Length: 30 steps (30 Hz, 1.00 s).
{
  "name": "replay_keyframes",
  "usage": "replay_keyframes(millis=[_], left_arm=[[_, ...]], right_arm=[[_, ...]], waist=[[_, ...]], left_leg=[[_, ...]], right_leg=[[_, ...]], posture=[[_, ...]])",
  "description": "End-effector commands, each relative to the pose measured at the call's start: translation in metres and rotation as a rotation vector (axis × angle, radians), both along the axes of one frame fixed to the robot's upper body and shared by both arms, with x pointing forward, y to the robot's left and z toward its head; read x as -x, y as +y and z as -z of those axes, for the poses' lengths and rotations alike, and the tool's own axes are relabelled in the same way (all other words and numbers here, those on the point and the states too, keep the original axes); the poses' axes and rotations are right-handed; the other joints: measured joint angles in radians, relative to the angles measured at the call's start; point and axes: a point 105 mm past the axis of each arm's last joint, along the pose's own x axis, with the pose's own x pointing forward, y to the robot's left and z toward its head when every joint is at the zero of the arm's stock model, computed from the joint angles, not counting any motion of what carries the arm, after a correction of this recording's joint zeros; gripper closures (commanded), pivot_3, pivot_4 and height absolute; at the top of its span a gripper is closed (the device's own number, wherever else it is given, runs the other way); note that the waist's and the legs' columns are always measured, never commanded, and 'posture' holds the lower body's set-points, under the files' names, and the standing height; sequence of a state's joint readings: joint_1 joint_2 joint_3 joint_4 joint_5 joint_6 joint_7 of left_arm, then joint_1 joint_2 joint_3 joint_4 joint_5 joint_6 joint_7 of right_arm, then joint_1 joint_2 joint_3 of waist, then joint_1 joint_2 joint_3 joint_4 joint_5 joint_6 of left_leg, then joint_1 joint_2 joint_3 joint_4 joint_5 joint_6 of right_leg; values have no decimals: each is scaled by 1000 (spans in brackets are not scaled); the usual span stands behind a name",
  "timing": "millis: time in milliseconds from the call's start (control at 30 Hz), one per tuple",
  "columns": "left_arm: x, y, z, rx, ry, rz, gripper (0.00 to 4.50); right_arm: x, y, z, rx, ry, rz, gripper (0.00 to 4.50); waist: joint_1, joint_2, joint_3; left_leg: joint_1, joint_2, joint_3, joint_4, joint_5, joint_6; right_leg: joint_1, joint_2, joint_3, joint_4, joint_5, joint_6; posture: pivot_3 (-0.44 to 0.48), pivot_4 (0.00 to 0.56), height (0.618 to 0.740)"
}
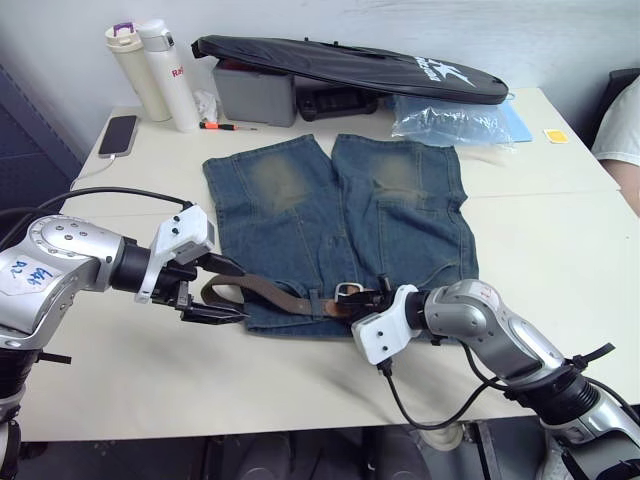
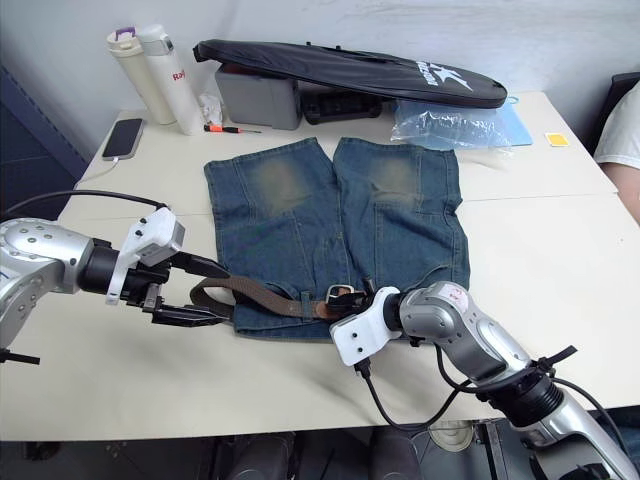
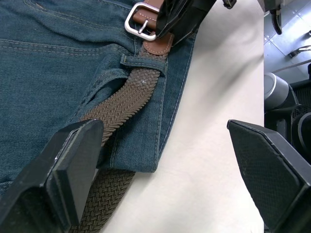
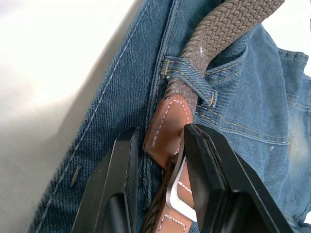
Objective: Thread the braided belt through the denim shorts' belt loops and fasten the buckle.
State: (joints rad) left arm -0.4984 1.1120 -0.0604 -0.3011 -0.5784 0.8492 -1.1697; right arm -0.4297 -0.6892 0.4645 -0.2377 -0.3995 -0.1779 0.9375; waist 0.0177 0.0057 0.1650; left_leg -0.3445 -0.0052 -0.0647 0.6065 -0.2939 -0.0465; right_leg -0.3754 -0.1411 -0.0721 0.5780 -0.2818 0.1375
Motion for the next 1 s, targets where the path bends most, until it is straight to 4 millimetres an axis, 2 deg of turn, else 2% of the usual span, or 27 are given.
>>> replay_keyframes(millis=[33, 67, 300, 433, 633, 733, 900, 1000], left_arm=[[0, 1, -3, -13, -22, 8, 0], [0, 1, -3, -13, -23, 7, 0], [-5, 3, -3, -18, -32, -7, 0], [-21, 4, -4, -19, -70, -53, 0], [-49, -1, -10, -26, -162, -92, 0], [-61, -4, -11, -32, -195, -95, 0], [-74, -9, -13, -40, -241, -88, 0], [-79, -12, -13, -42, -255, -82, 0]], right_arm=[[0, 1, -6, -15, -14, -6, 4091], [1, 1, -6, -17, -14, -7, 4393], [6, 3, -21, -60, -13, -31, 4393], [12, 3, -35, -101, 49, -38, 4393], [13, 6, -48, -269, 366, 103, 4393], [17, 3, -42, -271, 507, 180, 4393], [20, -2, -42, -399, 805, 385, 4393], [19, -5, -41, -437, 893, 480, 4393]], waist=[[0, 0, 0], [0, -1, 0], [0, -1, 0], [3, -1, 0], [3, -1, 0], [3, -1, 0], [3, -1, 0], [3, -1, 0]], left_leg=[[0, 0, 0, 0, 0, 0], [1, 0, 1, 0, 0, 0], [2, 0, 3, 0, -1, 2], [4, 1, 5, 1, -2, 3], [4, 2, 7, 5, -5, 5], [4, 2, 7, 5, -5, 5], [4, 2, 8, 6, -5, 6], [4, 2, 8, 6, -5, 6]], right_leg=[[0, 0, 0, 0, 0, 0], [0, 0, 1, 0, 0, 0], [0, 1, 3, 1, 0, 0], [0, 1, 6, 2, 0, 0], [0, 3, 7, 4, 0, 0], [0, 3, 8, 4, 0, 0], [0, 3, 8, 4, 0, 0], [0, 3, 8, 5, 0, 0]], posture=[[0, 150, 740], [0, 150, 740], [0, 150, 740], [0, 150, 740], [0, 150, 740], [0, 150, 740], [0, 150, 740], [0, 150, 740]])
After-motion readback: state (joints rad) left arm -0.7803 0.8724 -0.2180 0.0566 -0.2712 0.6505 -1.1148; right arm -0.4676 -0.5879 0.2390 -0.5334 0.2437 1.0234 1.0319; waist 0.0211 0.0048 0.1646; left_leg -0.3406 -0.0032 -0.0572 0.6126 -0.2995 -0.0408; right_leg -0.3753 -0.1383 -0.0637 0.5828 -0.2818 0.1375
